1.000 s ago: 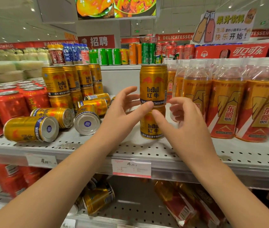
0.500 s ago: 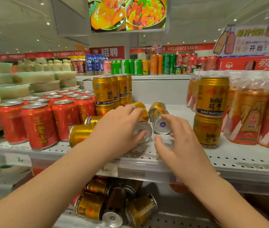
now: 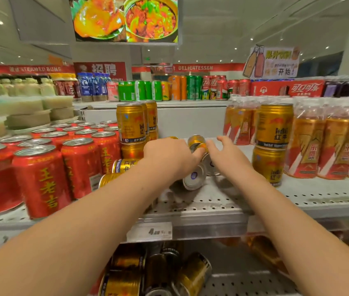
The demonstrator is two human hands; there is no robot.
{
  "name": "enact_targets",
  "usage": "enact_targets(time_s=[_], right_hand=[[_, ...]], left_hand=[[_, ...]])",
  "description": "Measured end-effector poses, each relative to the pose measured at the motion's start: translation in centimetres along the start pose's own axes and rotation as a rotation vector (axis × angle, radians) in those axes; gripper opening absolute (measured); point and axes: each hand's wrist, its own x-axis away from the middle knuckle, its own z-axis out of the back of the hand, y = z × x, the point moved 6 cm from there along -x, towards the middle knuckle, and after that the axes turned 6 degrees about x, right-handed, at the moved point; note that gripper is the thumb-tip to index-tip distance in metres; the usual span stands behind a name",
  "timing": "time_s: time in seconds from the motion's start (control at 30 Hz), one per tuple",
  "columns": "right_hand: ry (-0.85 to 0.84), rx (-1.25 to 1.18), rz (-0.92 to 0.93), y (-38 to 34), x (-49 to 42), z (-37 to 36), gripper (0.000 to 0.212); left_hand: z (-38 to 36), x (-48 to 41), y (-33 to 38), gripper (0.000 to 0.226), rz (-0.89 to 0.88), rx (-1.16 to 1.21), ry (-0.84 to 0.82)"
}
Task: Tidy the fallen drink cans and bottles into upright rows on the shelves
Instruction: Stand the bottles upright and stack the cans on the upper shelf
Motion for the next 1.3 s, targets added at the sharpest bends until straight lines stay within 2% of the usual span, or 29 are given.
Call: enact_targets(time_s=[0.17,0.33,0.5,0.6,0.77,0.87,0.97,1.17,1.3], right_hand=[[-0.100,0.017,-0.016,0.4,-0.4,-0.8,0.072],[-0.160,0.006,-0.004,0.8,0.5,0.7,0.081],[-0.108,-0.093,0.039,1.8,2.4,2.1,0.065],[-0.075,-0.171,0.075,2.3,3.5,2.1,0.067],[-0.092,-0.298,0.137,3.1,5.0,2.4,0.091],[-0.105,-0.342,0.212,3.6,5.9,2.9,0.087],[-0.124,-0.337,0.273,4.3,6.6,3.2,0.083],[-0.145,-0.301,0.305,4.6,6.7,3.6,0.086],[-0.181,-0.282,0.314,5.1,6.4,3.7,0.081]], left_hand=[[-0.5,-1.0,-0.3,0.078,0.009,0.015,-0.104],[-0.4,-0.8,0.3,0.072,-0.002,0.164,-0.224],[-0.7,-0.1,0.6,0.056,0.078,0.425,-0.279],[-0.9,0.3,0.6,0.056,0.126,0.491,-0.255],[-0.4,1.3,0.0,0.057,0.130,0.593,-0.144],[-0.2,1.9,-0.3,0.059,0.147,0.738,-0.062],[0.7,2.3,-0.5,0.054,0.179,0.913,0.091],[1.7,2.8,0.5,0.051,0.170,1.258,0.331],[1.6,2.9,2.2,0.060,0.129,1.440,0.396]])
